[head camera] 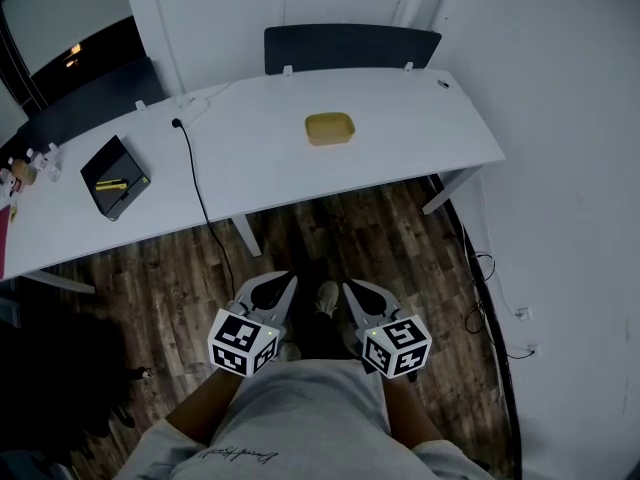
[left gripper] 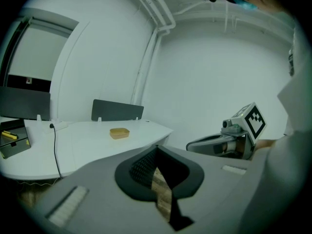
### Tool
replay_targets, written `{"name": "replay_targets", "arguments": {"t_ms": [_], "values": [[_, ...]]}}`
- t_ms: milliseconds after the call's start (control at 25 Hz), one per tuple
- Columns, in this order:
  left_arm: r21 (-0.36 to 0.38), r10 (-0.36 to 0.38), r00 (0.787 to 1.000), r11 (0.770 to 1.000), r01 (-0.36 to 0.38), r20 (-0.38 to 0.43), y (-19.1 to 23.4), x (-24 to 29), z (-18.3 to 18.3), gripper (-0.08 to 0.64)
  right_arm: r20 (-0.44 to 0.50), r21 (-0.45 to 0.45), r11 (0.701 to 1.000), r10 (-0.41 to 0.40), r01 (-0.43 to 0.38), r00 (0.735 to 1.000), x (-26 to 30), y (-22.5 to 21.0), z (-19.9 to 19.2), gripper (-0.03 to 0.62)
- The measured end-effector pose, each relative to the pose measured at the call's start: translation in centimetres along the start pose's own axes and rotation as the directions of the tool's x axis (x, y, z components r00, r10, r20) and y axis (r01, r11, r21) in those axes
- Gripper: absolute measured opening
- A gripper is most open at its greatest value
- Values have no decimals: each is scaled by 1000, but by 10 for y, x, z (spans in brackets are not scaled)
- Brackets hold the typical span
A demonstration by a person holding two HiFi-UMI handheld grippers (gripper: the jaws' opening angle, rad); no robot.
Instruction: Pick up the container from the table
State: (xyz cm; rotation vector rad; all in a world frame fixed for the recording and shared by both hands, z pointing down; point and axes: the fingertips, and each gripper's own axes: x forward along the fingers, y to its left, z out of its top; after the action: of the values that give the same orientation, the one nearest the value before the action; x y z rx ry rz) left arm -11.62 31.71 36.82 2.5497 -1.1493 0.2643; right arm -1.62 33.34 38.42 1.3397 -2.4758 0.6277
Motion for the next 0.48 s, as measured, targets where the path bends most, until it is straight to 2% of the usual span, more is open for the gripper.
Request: {"name": "replay_targets", "arguments": {"t_ms": [480], "values": [[0,8,1000,1000,-8,13,17,33,8,2,-1,2,1000,5,-5,1000,23,-29,6,15]]}}
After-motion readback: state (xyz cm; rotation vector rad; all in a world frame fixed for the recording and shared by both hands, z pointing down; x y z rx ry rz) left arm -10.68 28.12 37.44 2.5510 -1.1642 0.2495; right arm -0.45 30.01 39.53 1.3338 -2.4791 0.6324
